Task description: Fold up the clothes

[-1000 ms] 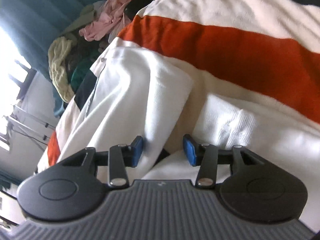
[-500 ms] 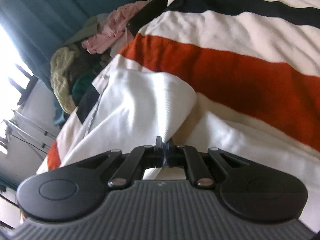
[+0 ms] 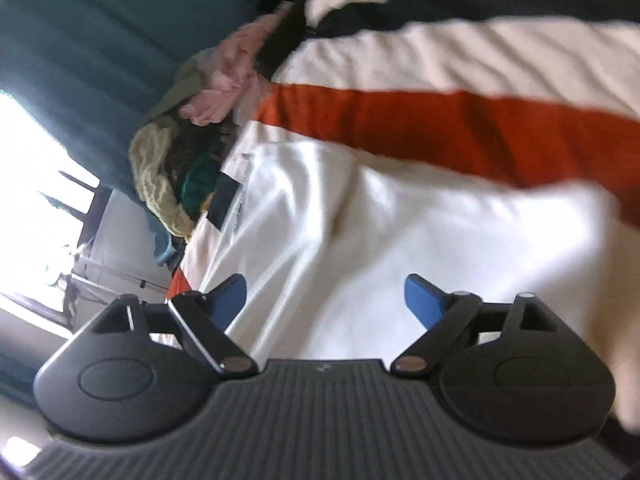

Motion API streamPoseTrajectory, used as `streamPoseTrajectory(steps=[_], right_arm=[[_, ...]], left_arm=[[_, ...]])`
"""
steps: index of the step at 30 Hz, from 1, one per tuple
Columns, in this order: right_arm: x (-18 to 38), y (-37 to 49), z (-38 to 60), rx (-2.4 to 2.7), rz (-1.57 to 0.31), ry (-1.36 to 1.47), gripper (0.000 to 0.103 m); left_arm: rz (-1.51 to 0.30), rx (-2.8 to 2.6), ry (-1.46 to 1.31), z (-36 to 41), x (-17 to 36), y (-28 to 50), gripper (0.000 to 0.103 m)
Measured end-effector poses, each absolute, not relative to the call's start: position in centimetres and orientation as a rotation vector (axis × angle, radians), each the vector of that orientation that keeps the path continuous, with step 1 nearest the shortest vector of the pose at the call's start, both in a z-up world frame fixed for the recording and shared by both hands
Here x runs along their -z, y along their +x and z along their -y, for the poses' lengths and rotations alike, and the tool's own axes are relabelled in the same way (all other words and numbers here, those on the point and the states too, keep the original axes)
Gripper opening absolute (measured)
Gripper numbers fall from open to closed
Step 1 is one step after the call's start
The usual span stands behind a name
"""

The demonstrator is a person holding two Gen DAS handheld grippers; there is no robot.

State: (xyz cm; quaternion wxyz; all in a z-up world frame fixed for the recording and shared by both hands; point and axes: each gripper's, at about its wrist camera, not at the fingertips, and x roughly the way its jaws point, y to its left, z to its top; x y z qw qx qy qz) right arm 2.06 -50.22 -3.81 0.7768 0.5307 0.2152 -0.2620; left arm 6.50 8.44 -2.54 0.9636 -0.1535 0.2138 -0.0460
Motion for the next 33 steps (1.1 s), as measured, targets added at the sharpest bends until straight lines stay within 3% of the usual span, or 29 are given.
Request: streamPoseTrajectory(steps=[8,18,19,21,22,23,33], right_arm=[[6.3,-5.2,51.5,0.876,-0.473,1.391,0.087],[9.9,-3.6,52.5,0.777,-0.537,1.56,0.087],[9.8,-3.4,52.6,0.755,-0.524,1.554,0.079],[9.8,-3.1,52.7,0.739,-0.512,1.548,0.053],[9.7,-3.0,52.8,0.731,-0.507,1.545,0.02],[9.7,-2.8,52.8,0.724,-0.501,1.543,0.01],[6.2,-3.4,52.0,0.636,-0.343,1.449,0.008]], left_arm=[[-0.408,0.063,-0.37,-10.5,1.1,4.1,0.098],[-0.492,-0.058,-0.628,-16.1,1.4,4.4,0.096],[-0.486,-0.069,-0.677,-17.4,1.2,4.0,0.096],[-0.464,-0.112,-0.777,-20.7,0.7,3.2,0.097],[-0.451,-0.146,-0.829,-22.5,0.5,2.7,0.097],[-0.444,-0.188,-0.876,-24.4,0.4,2.2,0.097],[-0.487,-0.444,-1.246,-36.9,4.8,-3.3,0.095]])
